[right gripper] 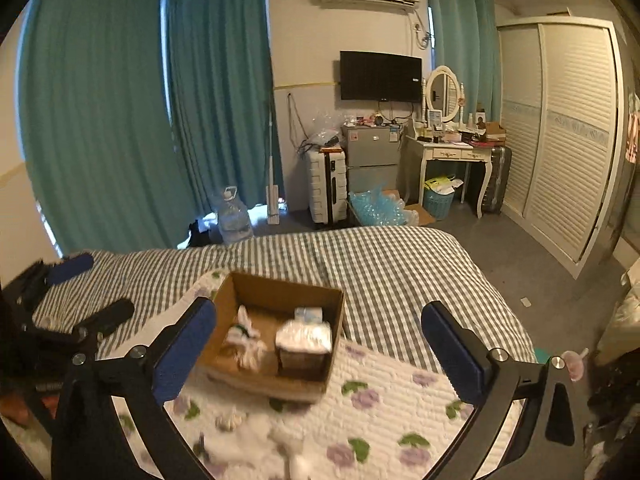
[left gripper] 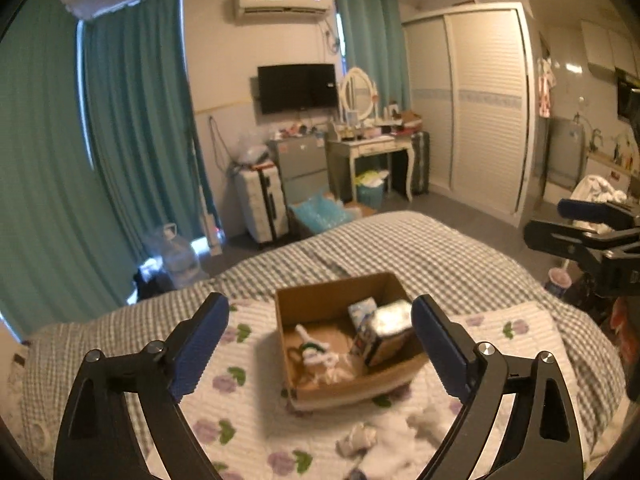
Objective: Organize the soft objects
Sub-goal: 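Grasp a white sock with the left gripper while the right grasps a rolled white sock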
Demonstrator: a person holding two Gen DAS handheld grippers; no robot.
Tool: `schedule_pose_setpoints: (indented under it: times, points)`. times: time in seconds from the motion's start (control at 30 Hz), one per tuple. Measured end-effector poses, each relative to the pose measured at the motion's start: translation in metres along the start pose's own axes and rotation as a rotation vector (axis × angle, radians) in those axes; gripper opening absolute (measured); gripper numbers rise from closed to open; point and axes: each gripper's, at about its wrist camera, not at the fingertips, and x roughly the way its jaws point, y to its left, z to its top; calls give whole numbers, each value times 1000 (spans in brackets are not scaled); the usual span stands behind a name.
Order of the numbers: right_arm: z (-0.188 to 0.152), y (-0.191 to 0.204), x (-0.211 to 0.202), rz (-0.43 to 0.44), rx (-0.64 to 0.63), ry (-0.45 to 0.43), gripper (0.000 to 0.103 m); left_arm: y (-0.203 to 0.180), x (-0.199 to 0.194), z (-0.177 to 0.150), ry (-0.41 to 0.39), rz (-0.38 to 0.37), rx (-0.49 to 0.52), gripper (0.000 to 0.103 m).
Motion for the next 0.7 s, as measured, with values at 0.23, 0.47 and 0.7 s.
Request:
schedule_pose_setpoints:
  times: [0.23, 0.47, 0.7]
  points:
    - [-76, 1, -18, -10, -65, 79, 103, -22, -7, -64, 84, 18, 4, 94]
    - [-173, -2, 41, 11, -68, 238, 103, -32, 43, -140, 253, -43, -128, 93]
    - [-247, -2, 127, 81, -26, 437, 75, -52, 78, -186, 355, -57, -132, 92]
